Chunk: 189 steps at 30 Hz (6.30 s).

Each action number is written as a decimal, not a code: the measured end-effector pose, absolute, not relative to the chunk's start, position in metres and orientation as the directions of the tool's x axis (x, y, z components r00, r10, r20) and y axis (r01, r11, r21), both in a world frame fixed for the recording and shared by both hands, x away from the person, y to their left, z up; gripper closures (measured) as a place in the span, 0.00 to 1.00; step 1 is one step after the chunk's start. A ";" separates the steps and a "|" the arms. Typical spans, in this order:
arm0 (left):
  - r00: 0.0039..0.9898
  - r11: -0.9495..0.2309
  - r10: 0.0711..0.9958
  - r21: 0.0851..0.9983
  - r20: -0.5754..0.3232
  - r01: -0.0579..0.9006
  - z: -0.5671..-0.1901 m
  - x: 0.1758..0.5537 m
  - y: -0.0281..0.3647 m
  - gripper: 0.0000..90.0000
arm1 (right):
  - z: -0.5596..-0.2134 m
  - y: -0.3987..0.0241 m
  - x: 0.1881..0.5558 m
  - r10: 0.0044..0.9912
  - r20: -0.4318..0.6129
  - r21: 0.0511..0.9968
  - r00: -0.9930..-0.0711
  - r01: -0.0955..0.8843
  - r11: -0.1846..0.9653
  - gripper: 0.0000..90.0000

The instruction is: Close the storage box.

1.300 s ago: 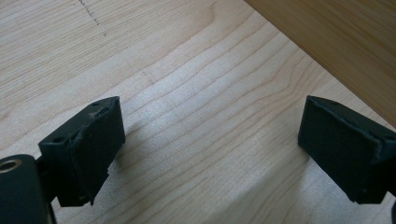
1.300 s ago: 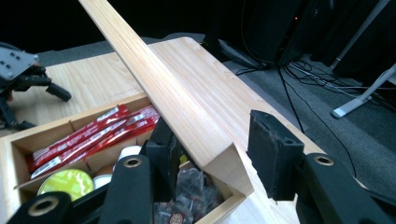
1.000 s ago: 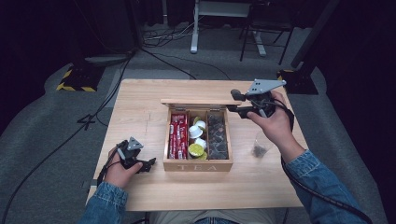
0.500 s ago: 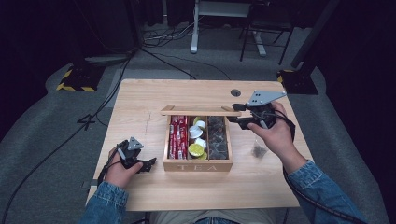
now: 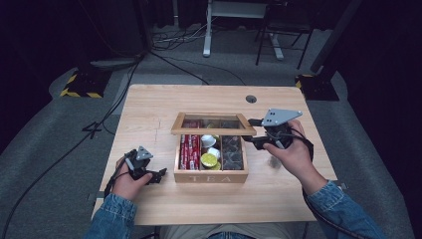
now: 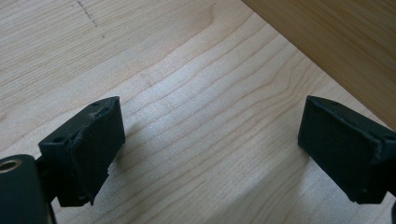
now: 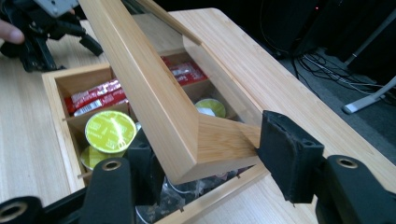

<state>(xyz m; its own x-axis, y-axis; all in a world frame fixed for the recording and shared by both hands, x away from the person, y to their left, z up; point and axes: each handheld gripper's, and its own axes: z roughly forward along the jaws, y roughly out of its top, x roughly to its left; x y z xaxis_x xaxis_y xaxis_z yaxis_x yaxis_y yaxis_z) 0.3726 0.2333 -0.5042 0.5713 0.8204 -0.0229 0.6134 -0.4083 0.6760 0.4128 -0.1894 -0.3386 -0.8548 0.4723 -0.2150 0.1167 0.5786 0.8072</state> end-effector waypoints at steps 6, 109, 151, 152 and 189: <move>0.572 -0.410 0.820 0.676 -0.021 0.612 -0.504 0.373 0.233 0.09 | -0.346 -0.188 0.406 0.467 -0.228 0.797 -0.854 0.112 0.594 0.43; 0.593 -0.424 0.805 0.679 -0.021 0.600 -0.505 0.364 0.240 0.09 | -0.372 -0.279 0.391 0.619 0.000 0.823 -0.786 0.351 0.446 0.17; 0.613 -0.442 0.790 0.677 -0.017 0.588 -0.504 0.366 0.244 0.09 | -0.436 -0.392 0.398 0.806 0.091 0.795 -0.585 0.530 0.296 0.22; 0.613 -0.441 0.790 0.678 -0.017 0.588 -0.504 0.366 0.244 0.09 | -0.439 -0.393 0.398 0.807 0.095 0.793 -0.583 0.535 0.293 0.22; 0.605 -0.438 0.796 0.675 -0.016 0.594 -0.505 0.367 0.241 0.06 | -0.504 -0.385 0.389 0.827 -0.005 0.734 -0.562 0.560 0.385 0.15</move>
<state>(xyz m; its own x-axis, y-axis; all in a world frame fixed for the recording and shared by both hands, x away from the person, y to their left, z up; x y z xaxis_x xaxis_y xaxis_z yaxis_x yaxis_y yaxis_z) 0.3665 0.2411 -0.5048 0.6050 0.7961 -0.0164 0.5943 -0.4378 0.6747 0.3894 -0.3847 -0.5035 -0.5622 0.8270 -0.0054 0.5595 0.3852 0.7339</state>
